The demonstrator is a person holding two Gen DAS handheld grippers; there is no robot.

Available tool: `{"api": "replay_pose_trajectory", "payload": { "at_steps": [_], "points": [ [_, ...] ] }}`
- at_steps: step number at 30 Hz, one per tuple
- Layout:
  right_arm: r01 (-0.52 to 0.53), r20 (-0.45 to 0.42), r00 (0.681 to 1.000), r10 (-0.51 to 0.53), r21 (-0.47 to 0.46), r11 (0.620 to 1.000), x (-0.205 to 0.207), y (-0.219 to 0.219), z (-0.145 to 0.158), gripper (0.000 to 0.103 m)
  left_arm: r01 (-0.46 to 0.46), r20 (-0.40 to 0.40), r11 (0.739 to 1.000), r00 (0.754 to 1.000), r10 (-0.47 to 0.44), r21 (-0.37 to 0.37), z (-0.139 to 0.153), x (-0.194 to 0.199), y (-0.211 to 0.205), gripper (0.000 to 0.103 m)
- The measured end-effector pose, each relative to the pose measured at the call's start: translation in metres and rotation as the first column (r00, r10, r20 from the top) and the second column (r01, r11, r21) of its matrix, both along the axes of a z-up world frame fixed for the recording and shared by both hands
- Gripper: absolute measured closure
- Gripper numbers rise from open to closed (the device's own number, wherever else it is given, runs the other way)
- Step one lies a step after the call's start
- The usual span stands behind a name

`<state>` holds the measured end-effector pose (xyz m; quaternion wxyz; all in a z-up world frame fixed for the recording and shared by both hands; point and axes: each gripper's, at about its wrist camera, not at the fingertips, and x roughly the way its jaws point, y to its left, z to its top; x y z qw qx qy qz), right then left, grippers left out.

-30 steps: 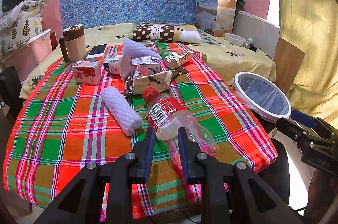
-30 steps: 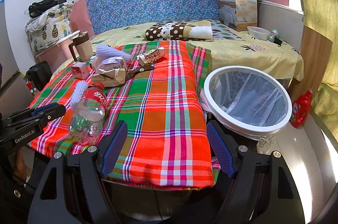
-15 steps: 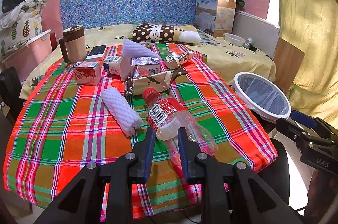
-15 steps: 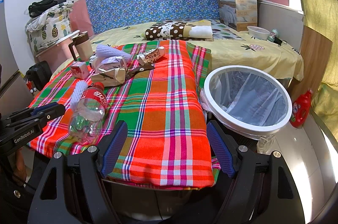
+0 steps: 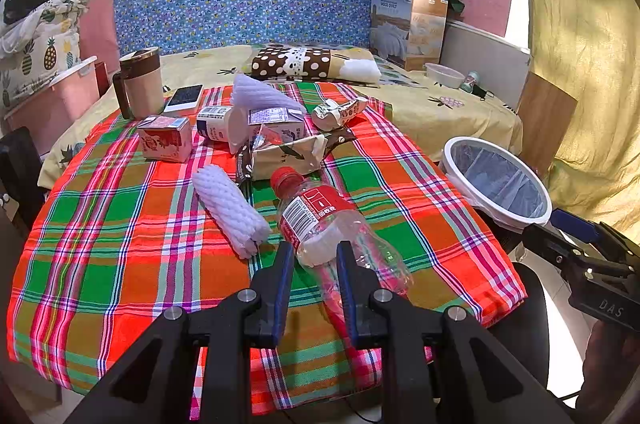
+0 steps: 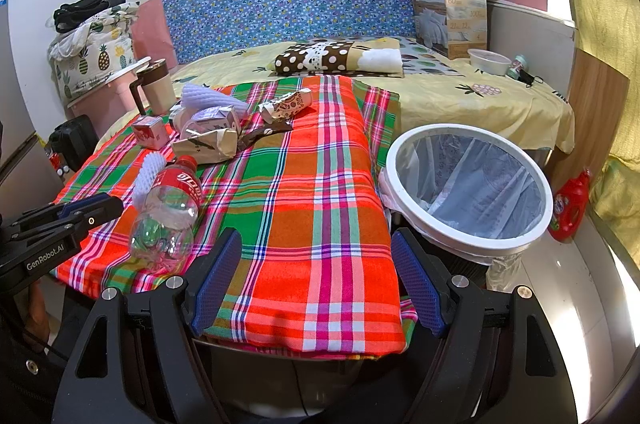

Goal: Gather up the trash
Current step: 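Grasp the white foam net with the left tool while the right tool grasps the clear bottle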

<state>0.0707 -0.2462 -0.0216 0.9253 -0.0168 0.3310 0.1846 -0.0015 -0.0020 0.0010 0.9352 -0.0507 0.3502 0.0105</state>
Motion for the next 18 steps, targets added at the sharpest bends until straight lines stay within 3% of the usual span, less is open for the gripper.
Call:
{"api": "replay_pose_trajectory", "payload": {
  "at_steps": [9, 18],
  "points": [
    [-0.116, 0.004, 0.993, 0.116, -0.005, 0.993, 0.004, 0.024, 0.002, 0.025, -0.040, -0.007, 0.998, 0.999, 0.040, -0.053, -0.004, 0.003, 0.024, 0.081],
    [-0.281, -0.029, 0.959, 0.282, 0.035, 0.959, 0.012, 0.070, 0.003, 0.025, -0.125, -0.013, 0.988, 0.992, 0.125, -0.090, -0.013, 0.007, 0.067, 0.081]
  ]
}}
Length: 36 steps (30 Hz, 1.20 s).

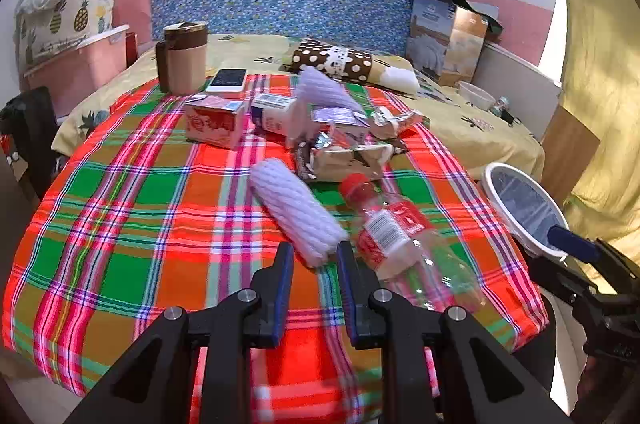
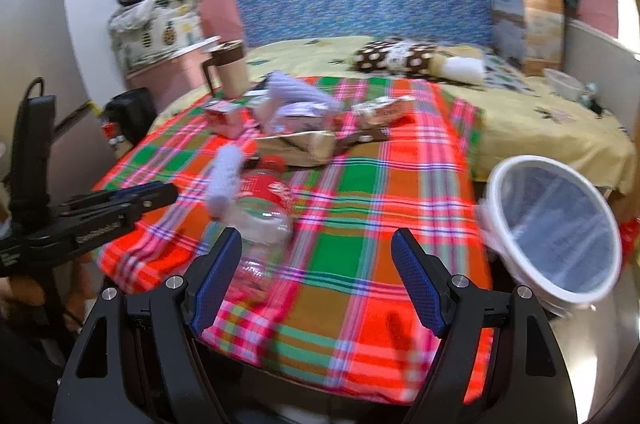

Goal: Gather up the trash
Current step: 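Grasp the white foam net with the left tool while the right tool grasps the clear bottle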

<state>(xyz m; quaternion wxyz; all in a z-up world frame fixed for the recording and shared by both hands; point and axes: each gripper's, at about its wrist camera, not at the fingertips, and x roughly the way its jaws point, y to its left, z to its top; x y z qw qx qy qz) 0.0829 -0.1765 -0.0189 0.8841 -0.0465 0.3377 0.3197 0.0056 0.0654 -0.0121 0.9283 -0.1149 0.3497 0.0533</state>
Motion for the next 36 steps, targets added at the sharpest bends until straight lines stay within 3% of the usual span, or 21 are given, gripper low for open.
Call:
{"api": "replay_pose_trajectory", "payload": {
  "at_steps": [2, 7, 23, 25, 30, 36],
  "points": [
    [-0.028, -0.016, 0.999, 0.028, -0.004, 1.000, 0.003, 0.011, -0.003, 0.025, -0.014, -0.002, 1.000, 1.000, 0.014, -0.008, -0.002, 0.002, 0.008, 0.081],
    [-0.073, -0.053, 0.996, 0.072, -0.013, 0.997, 0.008, 0.032, -0.008, 0.025, -0.037, 0.004, 0.999, 0.999, 0.038, -0.039, -0.007, 0.004, 0.027, 0.063],
    [-0.085, -0.204, 0.977, 0.056, -0.136, 0.987, 0.025, 0.059, -0.028, 0.025, -0.024, -0.029, 0.990, 0.999, 0.020, -0.141, -0.019, 0.040, 0.048, 0.059],
    [-0.084, -0.216, 0.975, 0.052, -0.140, 0.987, 0.027, 0.057, -0.029, 0.039, -0.018, -0.033, 0.987, 0.999, 0.013, -0.159, -0.020, 0.047, 0.047, 0.053],
    [-0.065, -0.209, 0.977, 0.036, -0.135, 0.989, 0.029, 0.047, -0.028, 0.040, -0.017, -0.064, 0.982, 0.998, 0.005, -0.190, -0.026, 0.063, 0.043, 0.053],
    [-0.021, -0.196, 0.981, -0.001, -0.109, 0.994, 0.033, 0.028, -0.027, 0.040, -0.029, -0.117, 0.985, 0.993, 0.009, -0.169, -0.036, 0.077, 0.030, 0.053]
  ]
}}
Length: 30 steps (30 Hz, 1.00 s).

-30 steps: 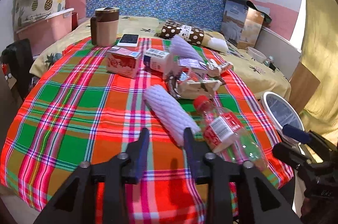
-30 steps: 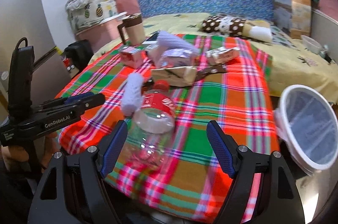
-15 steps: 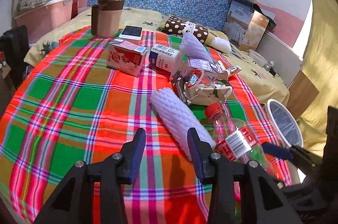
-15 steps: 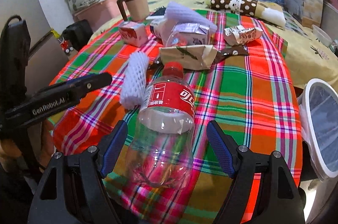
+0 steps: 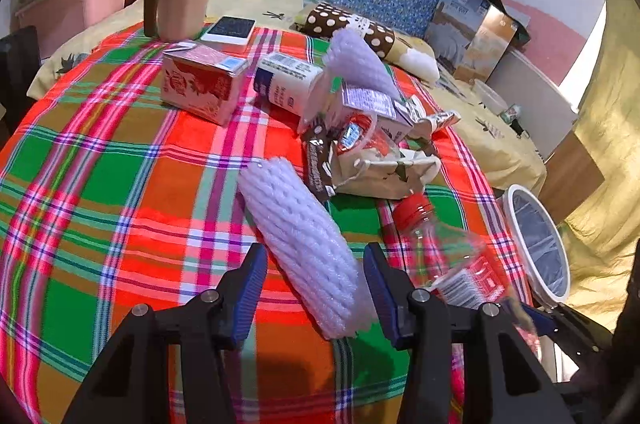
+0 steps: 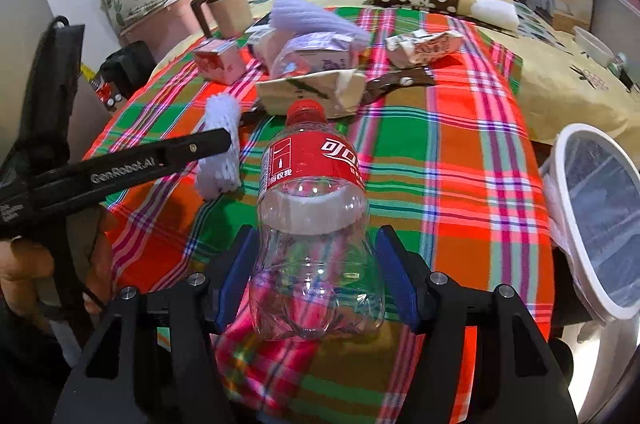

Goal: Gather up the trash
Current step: 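Grasp the white foam net with the left tool while the right tool grasps the clear bottle, then carry the foam net and bottle to the white bin and open both tools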

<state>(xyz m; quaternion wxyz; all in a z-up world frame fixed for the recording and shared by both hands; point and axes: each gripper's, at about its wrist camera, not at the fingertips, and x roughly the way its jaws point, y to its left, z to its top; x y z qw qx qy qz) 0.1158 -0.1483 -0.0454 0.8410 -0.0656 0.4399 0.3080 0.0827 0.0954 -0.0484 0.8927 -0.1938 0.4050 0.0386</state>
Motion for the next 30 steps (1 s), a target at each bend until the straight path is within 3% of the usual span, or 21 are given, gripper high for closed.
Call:
{"api": "replay_pose_trajectory", "payload": {
  "at_steps": [3, 13, 30],
  "points": [
    [0.012, 0.005, 1.000, -0.012, 0.013, 1.000, 0.001, -0.006, 0.000, 0.040, -0.005, -0.020, 0.999, 1.000, 0.006, 0.039, -0.004, 0.005, -0.009, 0.054],
    [0.042, 0.022, 0.999, -0.044, 0.056, 0.998, 0.005, -0.024, 0.002, 0.040, -0.008, -0.045, 0.982, 0.999, 0.017, 0.191, -0.005, 0.004, -0.032, 0.079],
    [0.104, 0.091, 0.989, -0.115, 0.111, 0.988, 0.003, -0.055, 0.018, 0.040, 0.009, 0.053, 0.959, 0.998, -0.025, 0.282, 0.032, -0.015, -0.063, 0.082]
  ]
}}
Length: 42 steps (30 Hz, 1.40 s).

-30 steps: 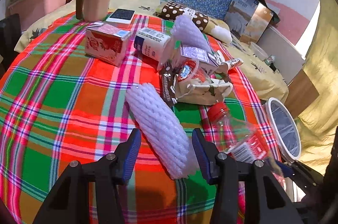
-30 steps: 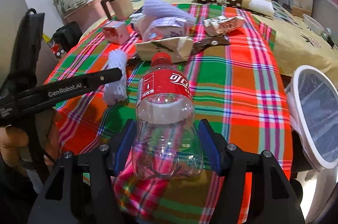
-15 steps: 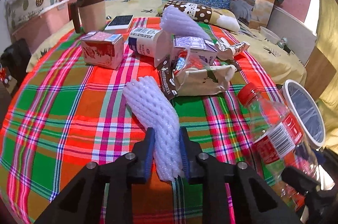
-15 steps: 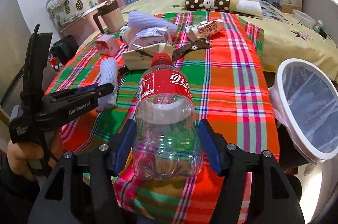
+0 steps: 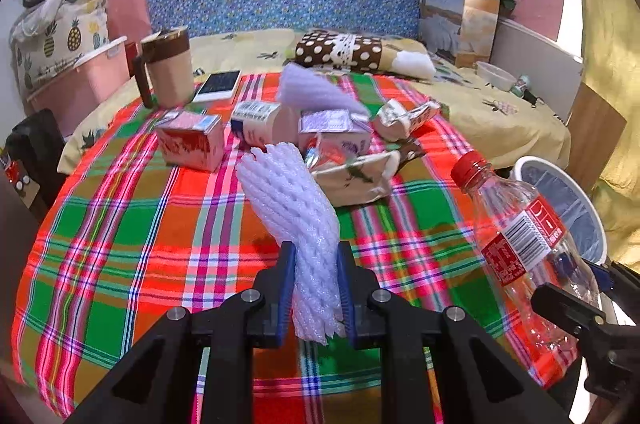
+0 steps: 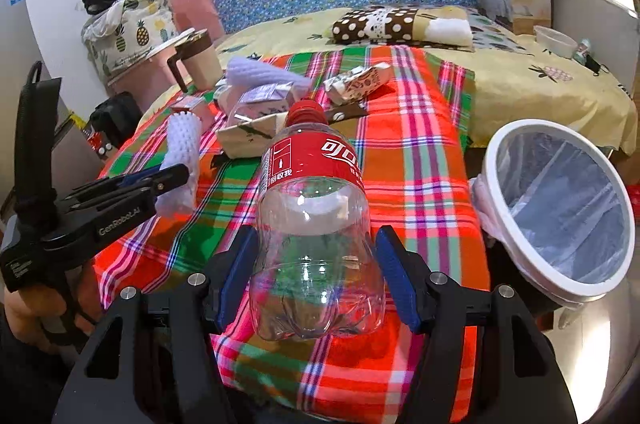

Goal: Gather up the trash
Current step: 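Carry the foam net and bottle to the white bin and open both tools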

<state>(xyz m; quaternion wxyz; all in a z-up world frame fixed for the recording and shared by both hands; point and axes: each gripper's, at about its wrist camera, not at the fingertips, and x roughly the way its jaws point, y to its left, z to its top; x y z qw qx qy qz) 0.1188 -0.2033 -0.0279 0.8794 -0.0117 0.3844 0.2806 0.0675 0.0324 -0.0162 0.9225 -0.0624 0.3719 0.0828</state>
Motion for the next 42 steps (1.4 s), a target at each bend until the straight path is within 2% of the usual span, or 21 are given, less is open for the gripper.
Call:
{"api": "replay_pose_trajectory", "payload": {
  "at_steps": [12, 19, 27, 33, 42],
  "points": [
    [0.122, 0.041, 0.992, -0.122, 0.013, 0.992, 0.009, -0.041, 0.007, 0.040, 0.120, 0.052, 0.993, 0.991, -0.119, -0.011, 0.018, 0.015, -0.041, 0.082],
    [0.235, 0.048, 0.971, -0.235, 0.003, 0.972, 0.019, -0.075, 0.004, 0.040, 0.266, 0.075, 0.962, 0.962, -0.262, -0.054, 0.021, 0.038, -0.082, 0.083],
    [0.345, 0.017, 0.939, -0.344, -0.032, 0.938, 0.032, -0.110, -0.007, 0.040, 0.443, 0.071, 0.891, 0.897, -0.437, -0.103, 0.015, 0.072, -0.140, 0.082],
    [0.399, -0.014, 0.916, -0.400, -0.064, 0.915, 0.038, -0.131, -0.016, 0.040, 0.527, 0.051, 0.839, 0.849, -0.525, -0.133, 0.002, 0.093, -0.174, 0.082],
    [0.429, -0.035, 0.901, -0.433, -0.088, 0.899, 0.048, -0.149, -0.020, 0.040, 0.620, 0.025, 0.766, 0.780, -0.625, -0.169, -0.016, 0.117, -0.217, 0.082]
  ]
}}
